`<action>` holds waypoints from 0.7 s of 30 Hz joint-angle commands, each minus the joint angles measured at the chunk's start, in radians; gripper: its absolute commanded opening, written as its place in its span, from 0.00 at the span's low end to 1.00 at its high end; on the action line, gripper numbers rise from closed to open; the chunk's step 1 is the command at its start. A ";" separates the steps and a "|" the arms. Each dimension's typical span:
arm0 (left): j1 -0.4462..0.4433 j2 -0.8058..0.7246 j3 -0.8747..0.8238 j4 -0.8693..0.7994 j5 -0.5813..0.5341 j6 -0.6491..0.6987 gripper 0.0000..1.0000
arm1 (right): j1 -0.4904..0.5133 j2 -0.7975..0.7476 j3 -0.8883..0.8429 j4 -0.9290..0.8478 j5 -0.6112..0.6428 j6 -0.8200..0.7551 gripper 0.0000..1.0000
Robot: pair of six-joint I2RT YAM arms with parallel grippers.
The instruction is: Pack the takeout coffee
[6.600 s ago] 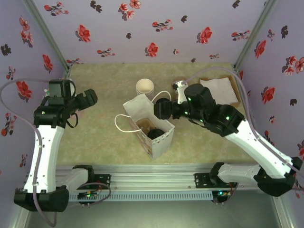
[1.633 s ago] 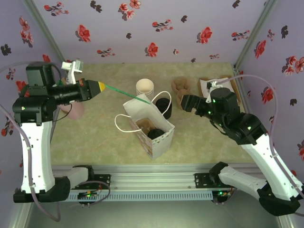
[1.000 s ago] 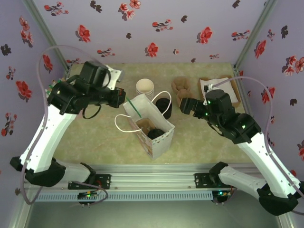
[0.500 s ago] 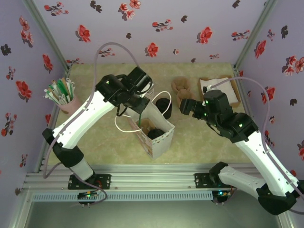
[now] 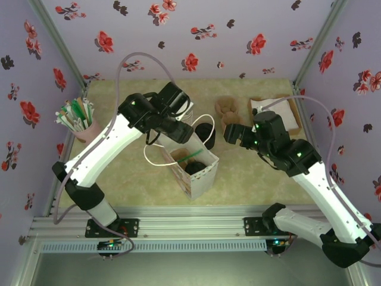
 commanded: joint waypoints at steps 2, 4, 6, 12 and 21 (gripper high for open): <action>0.052 -0.071 0.013 0.073 0.077 -0.025 0.88 | -0.008 0.003 0.062 -0.029 0.008 -0.018 0.99; 0.078 -0.105 -0.016 0.124 0.117 -0.028 0.97 | -0.009 0.007 0.076 -0.043 0.014 -0.025 0.99; 0.102 -0.138 -0.041 0.176 0.163 -0.029 0.99 | -0.011 0.012 0.091 -0.058 0.021 -0.030 0.99; 0.223 -0.215 -0.127 0.324 0.315 -0.059 0.99 | -0.017 0.029 0.130 -0.104 0.027 -0.049 0.99; 0.362 -0.109 -0.128 0.454 0.521 -0.162 0.99 | -0.020 0.037 0.157 -0.166 0.092 -0.032 0.99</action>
